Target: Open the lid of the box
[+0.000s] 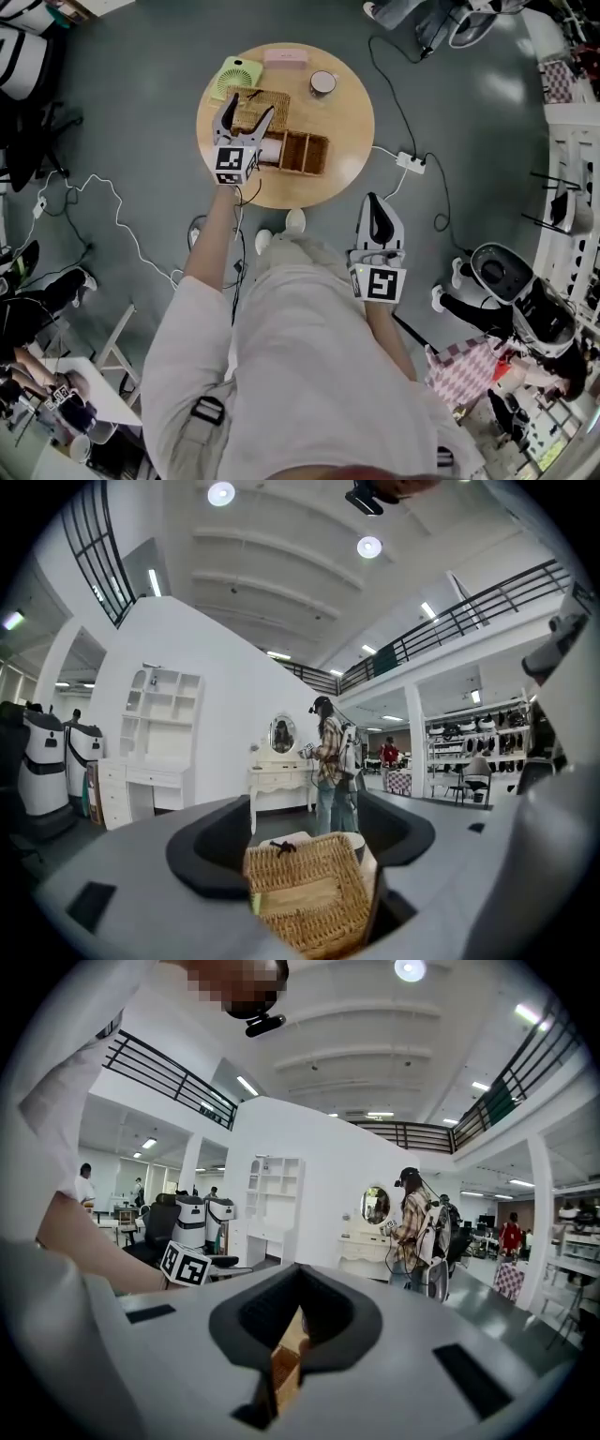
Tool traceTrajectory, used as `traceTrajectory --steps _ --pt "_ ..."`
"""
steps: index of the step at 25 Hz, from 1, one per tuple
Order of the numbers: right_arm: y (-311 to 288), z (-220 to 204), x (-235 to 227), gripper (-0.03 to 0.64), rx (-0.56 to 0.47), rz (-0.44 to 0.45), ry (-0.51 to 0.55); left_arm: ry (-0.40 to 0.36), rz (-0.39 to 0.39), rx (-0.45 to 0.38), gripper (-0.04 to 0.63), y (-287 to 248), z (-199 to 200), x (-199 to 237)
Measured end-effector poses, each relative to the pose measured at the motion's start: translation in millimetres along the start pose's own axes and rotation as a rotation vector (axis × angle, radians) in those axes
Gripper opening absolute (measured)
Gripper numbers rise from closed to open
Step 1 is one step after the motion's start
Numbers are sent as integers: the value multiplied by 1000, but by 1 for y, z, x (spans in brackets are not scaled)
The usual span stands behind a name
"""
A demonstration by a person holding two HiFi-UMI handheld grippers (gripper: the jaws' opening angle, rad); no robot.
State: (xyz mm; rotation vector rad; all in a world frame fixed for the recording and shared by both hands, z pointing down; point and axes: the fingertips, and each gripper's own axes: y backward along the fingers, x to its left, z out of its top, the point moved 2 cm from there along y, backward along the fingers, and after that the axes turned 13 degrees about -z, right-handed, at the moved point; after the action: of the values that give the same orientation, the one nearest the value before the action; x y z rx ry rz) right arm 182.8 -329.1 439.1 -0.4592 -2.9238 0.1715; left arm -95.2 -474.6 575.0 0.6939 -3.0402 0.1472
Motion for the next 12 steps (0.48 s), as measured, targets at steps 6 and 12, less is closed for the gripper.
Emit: traceTrajectory --steps 6,12 --pt "25 28 33 -15 -69 19 -29 -101 -13 -37 105 72 65 -41" --pt "64 41 67 -15 -88 14 -61 -102 2 -72 -9 161 121 -85"
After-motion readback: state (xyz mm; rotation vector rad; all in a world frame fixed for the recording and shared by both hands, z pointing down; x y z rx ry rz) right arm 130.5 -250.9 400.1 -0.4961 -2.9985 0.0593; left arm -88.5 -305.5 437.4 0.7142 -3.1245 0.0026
